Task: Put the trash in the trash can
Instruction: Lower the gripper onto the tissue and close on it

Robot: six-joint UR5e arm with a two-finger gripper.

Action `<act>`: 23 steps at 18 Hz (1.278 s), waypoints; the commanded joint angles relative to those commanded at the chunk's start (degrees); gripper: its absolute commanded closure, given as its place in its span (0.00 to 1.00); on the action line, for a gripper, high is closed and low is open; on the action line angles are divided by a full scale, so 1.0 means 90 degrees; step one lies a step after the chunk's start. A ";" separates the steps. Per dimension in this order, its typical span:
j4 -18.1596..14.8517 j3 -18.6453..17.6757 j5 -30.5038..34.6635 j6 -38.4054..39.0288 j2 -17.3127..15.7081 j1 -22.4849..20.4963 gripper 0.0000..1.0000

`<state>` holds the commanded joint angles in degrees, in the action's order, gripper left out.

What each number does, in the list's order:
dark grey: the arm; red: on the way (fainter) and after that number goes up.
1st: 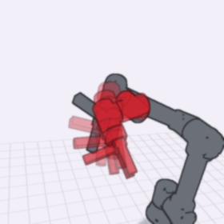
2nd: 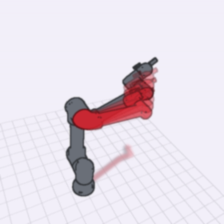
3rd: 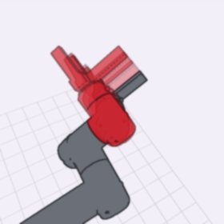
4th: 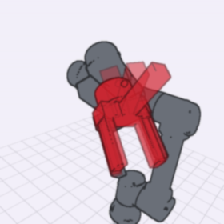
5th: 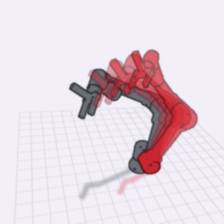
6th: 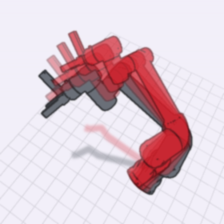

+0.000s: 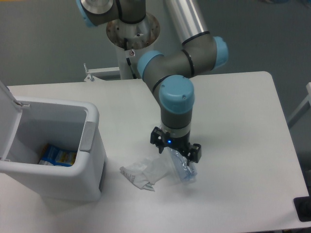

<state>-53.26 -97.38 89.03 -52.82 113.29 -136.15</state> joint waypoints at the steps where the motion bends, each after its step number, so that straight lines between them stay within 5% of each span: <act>1: 0.0048 -0.0088 0.0000 0.0000 0.0010 0.0000 0.00; 7: 0.0586 -0.0489 0.0020 0.0000 0.0107 0.0147 0.00; 18: 0.0586 -0.0411 0.0078 -0.0049 0.0381 0.0157 0.00; 21: 0.0596 -0.0392 0.0380 -0.0029 0.0440 0.0244 0.12; 23: 0.0596 -0.0382 0.0391 -0.0029 0.0440 0.0254 0.31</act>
<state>-47.90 -100.81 92.55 -53.09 117.25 -133.86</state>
